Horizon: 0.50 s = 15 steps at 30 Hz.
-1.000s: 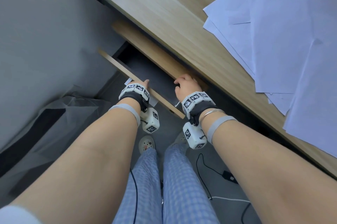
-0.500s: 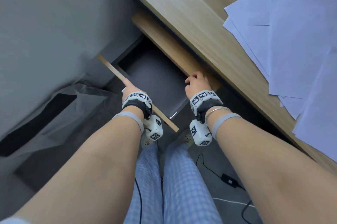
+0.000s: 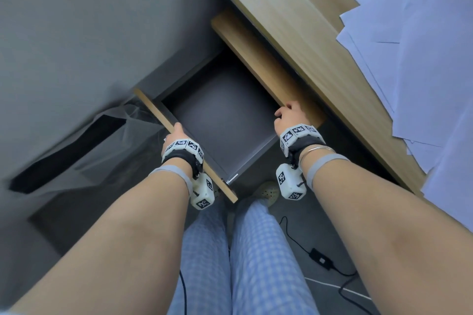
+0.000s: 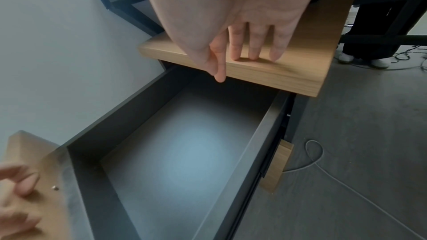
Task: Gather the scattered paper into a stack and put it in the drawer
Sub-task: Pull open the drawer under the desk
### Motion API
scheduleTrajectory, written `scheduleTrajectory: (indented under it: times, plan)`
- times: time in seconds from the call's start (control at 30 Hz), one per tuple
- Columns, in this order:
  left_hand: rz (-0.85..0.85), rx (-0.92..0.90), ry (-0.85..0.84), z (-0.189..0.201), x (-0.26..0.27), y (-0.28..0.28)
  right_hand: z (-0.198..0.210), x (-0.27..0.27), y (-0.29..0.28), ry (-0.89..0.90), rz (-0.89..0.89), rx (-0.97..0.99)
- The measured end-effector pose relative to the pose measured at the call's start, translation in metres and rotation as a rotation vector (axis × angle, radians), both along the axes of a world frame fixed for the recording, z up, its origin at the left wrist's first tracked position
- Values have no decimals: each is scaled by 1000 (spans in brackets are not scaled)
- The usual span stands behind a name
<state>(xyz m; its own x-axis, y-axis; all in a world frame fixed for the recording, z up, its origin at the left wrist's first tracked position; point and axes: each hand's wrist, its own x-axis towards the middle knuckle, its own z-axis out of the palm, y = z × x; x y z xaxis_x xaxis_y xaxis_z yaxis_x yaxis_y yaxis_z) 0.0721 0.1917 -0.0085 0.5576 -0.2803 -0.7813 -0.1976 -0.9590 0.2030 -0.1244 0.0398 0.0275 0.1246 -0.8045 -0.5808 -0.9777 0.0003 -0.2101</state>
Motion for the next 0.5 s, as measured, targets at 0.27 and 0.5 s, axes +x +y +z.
scheduleTrajectory:
  times: [0.27, 0.5]
  plan:
    - [40, 43, 0, -1, 14, 36, 1, 10, 5, 43, 11, -7]
    - [341, -9, 66, -19, 25, 56, 3, 15, 9, 59, -9, 23]
